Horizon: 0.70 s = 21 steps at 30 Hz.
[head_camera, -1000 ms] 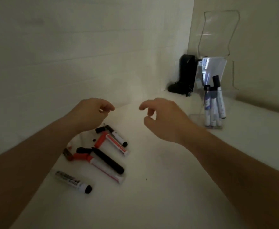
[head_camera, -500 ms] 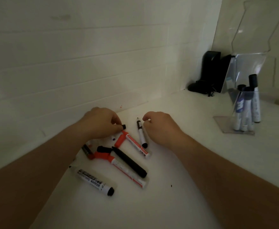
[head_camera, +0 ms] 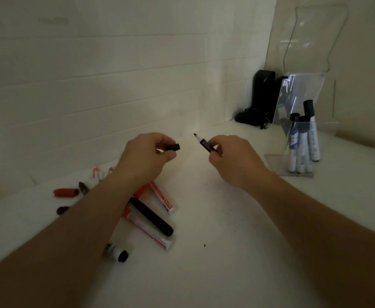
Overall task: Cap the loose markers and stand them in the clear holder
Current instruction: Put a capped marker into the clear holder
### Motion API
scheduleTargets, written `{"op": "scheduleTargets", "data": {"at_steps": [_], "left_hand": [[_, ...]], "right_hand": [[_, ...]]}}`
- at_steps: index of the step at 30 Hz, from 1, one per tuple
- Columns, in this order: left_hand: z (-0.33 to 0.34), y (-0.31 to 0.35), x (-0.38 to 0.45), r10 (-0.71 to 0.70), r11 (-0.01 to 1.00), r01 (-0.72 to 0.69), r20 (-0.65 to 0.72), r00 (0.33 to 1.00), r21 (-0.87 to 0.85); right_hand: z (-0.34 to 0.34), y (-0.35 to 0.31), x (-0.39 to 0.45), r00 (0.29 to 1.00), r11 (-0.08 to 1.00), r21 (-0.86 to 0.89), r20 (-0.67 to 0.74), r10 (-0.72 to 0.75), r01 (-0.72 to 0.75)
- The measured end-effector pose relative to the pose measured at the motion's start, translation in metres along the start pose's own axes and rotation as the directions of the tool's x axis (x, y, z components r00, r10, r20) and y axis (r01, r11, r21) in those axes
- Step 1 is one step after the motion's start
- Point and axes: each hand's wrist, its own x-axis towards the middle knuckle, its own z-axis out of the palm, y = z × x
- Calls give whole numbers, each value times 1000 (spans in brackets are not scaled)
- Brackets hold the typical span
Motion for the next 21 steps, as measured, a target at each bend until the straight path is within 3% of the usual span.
{"op": "scheduleTargets", "data": {"at_steps": [7,12,21], "left_hand": [[8,-2,-12,19,998,-17,-48,999,53],[10,-6,-15,58,993,-57,-10,998,107],[14,-5,-16,83,991,-83,1,997,102]], "right_hand": [[15,25,-20,1000,988,153,-30,-5,9],[23,16,-21,997,989,124,-30,-74,77],[21,13,-25,997,995,74,-46,-69,72]]}}
